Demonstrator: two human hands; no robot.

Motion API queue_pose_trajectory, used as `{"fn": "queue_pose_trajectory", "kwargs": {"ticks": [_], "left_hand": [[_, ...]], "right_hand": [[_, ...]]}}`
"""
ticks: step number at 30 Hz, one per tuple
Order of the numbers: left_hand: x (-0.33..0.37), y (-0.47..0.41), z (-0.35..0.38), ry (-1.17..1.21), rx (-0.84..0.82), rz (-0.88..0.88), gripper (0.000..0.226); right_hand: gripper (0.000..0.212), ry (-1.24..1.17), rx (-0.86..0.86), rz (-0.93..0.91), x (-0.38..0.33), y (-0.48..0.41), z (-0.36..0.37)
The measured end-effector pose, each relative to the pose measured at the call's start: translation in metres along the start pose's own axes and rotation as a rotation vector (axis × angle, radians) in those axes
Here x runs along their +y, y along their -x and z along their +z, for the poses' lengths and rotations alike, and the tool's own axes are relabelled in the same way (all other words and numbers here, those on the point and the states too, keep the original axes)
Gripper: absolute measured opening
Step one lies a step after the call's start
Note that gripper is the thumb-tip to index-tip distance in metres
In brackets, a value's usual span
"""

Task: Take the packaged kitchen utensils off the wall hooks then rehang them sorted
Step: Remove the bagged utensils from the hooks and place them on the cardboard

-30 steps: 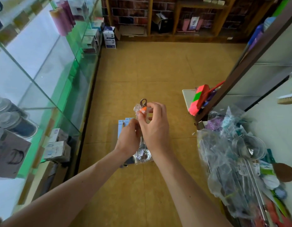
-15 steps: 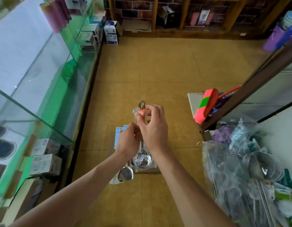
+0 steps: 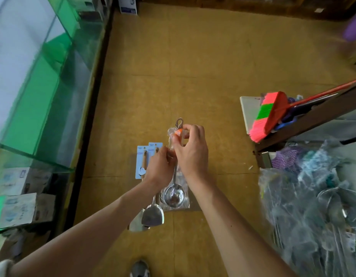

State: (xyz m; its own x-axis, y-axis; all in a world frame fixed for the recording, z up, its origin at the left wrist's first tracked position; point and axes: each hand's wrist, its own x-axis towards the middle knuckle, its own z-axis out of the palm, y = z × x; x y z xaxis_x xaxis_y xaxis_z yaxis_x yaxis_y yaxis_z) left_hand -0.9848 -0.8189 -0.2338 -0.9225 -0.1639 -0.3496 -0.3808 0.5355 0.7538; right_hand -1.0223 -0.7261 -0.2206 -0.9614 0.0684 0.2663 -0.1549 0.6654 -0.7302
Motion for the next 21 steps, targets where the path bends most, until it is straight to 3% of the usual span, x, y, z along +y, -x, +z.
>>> {"fn": "queue_pose_trajectory", "kwargs": {"ticks": [3,7,21], "left_hand": [[-0.026,-0.018,0.02,0.008,-0.012,-0.032,0.023],[-0.064,-0.041,0.058,0.028,-0.041,-0.079,0.006],[-0.19,-0.104,0.175,0.139,-0.002,-0.242,0.01]], "right_hand": [[0.033,0.033,-0.048,0.043,0.026,0.005,0.027],[0.031,0.094,-0.121,0.111,0.071,0.012,0.061],[0.03,0.08,-0.242,0.261,0.221,0.038,0.186]]}}
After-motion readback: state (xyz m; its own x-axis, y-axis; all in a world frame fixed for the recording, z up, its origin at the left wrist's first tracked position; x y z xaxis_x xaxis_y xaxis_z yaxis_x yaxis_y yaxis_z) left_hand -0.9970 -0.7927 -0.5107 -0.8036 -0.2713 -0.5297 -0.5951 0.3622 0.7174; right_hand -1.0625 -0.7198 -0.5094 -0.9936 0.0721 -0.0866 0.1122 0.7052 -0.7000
